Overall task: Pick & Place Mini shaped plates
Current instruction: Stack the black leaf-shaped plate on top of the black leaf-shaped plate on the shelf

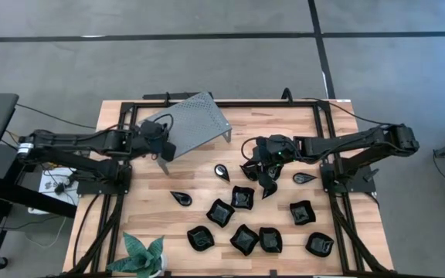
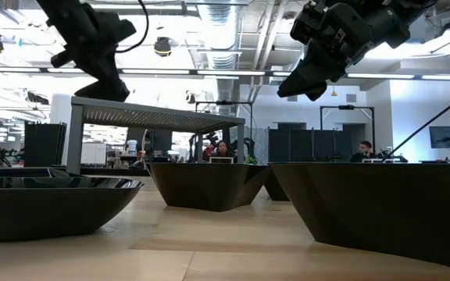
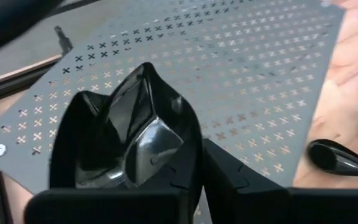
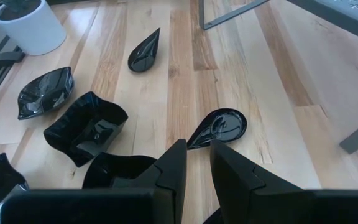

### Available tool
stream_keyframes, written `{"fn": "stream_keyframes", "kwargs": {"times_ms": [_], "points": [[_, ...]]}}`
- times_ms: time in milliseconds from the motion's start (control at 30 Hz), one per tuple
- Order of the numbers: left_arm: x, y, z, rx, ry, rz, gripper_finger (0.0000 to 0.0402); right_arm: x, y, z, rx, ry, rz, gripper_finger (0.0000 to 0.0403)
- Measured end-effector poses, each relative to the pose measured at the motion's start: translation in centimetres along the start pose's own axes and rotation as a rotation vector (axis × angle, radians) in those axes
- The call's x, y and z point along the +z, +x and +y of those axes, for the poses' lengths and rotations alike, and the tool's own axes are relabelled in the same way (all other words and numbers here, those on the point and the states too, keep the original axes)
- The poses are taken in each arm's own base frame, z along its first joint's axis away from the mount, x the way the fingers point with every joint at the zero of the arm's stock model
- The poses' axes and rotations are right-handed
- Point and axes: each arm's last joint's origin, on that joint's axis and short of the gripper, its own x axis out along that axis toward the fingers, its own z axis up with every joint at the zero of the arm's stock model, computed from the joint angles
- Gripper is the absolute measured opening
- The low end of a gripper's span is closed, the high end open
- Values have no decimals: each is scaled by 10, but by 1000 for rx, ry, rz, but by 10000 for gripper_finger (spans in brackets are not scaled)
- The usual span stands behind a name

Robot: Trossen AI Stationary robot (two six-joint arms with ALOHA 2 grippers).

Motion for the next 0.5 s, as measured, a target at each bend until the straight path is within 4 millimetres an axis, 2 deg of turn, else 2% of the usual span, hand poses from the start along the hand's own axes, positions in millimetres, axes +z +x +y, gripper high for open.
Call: {"fn": "stream_keyframes", "kwargs": {"times_ms": [267, 500], "points": [[1, 14, -2, 58, 1, 29, 70, 0, 0, 0, 1, -1, 0, 67], [11, 4, -5, -18, -45, -5, 87, 0, 0, 0, 0, -1, -1, 67]]}}
